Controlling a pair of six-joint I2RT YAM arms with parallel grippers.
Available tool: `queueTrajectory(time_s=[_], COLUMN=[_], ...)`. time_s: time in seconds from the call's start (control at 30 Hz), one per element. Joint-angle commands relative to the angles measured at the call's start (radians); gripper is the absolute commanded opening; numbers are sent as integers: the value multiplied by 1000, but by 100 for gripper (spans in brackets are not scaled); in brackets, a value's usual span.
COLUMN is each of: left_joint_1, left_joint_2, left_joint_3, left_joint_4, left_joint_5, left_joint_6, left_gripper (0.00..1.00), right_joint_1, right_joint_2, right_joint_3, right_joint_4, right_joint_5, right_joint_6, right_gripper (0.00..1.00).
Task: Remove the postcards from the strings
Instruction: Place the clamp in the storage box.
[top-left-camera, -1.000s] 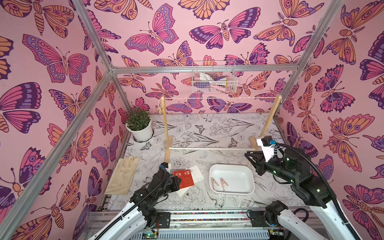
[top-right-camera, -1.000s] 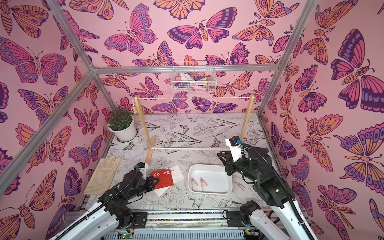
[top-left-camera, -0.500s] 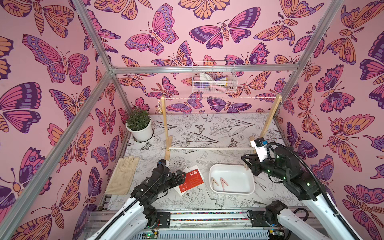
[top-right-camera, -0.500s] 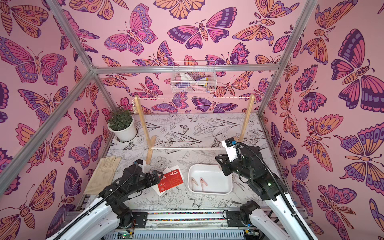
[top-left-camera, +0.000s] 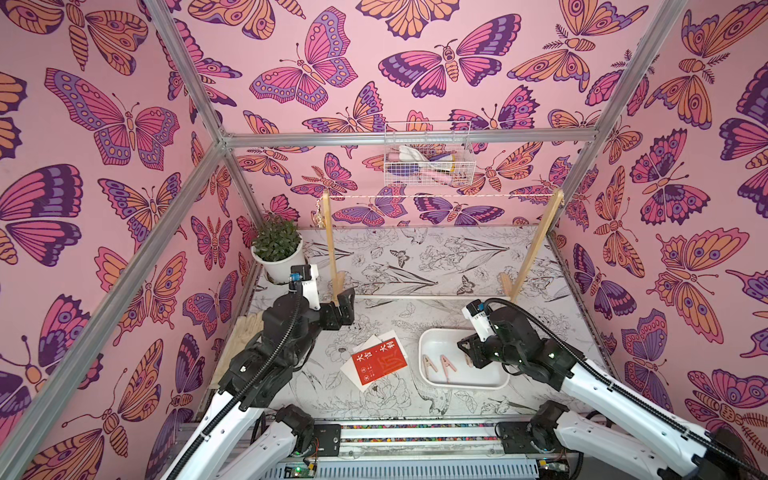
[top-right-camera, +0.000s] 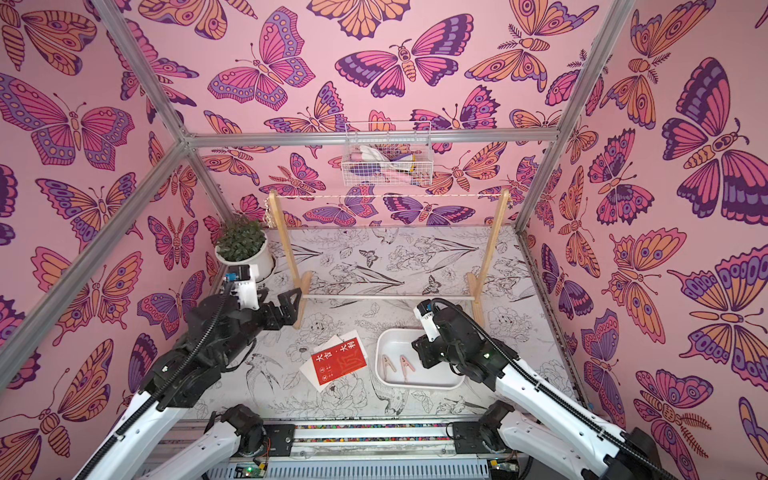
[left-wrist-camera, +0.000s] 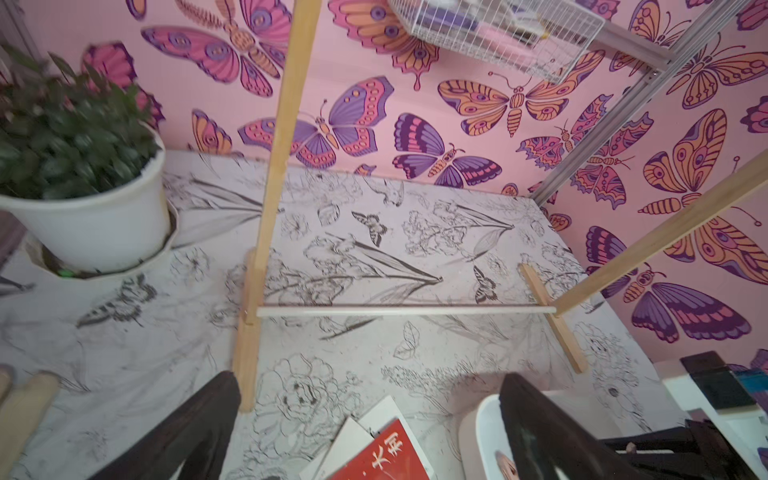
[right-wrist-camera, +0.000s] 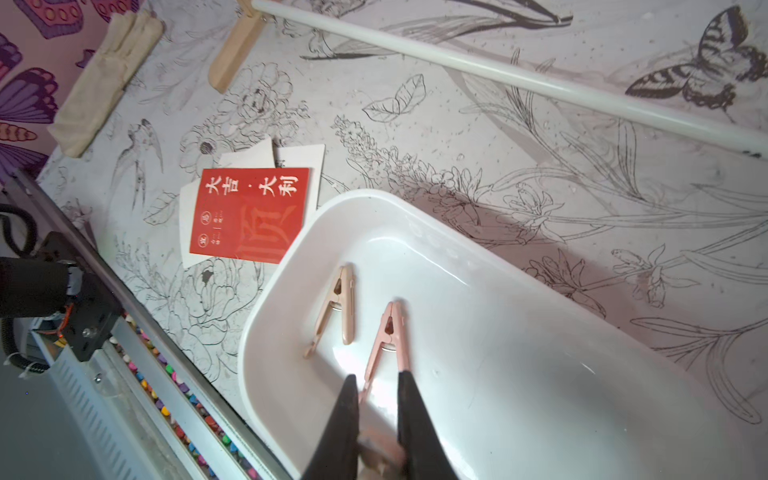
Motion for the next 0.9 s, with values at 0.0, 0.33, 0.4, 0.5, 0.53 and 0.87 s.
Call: queueTrajectory(time_s=[0.0, 0.33, 0.4, 0.5, 0.53, 0.87], left_joint_1=[17, 115, 140, 181, 204, 497], left_joint_2=[19, 68, 79, 105, 115, 273], left_joint_3=[31, 40, 39, 27, 17, -249], left_joint_4=[53, 101, 119, 160, 182, 452], left_joint_5=[-63, -9, -1, 3, 11, 4], left_joint_6=[156, 228, 237, 245, 244, 83], left_gripper=[100, 100, 100, 100, 100, 100], right_joint_1=[12, 12, 12, 11, 13, -58], right_joint_2=[14, -25, -38, -59, -68, -117], right_joint_3=[-13, -15, -6, 39, 61, -36], right_joint_4=[58, 23, 17, 3, 6, 561], right_joint_5=[59, 148, 165, 198, 226, 691], right_joint_6=[35, -7, -18, -52, -67, -414], right_gripper=[9, 57, 59, 60, 60, 73])
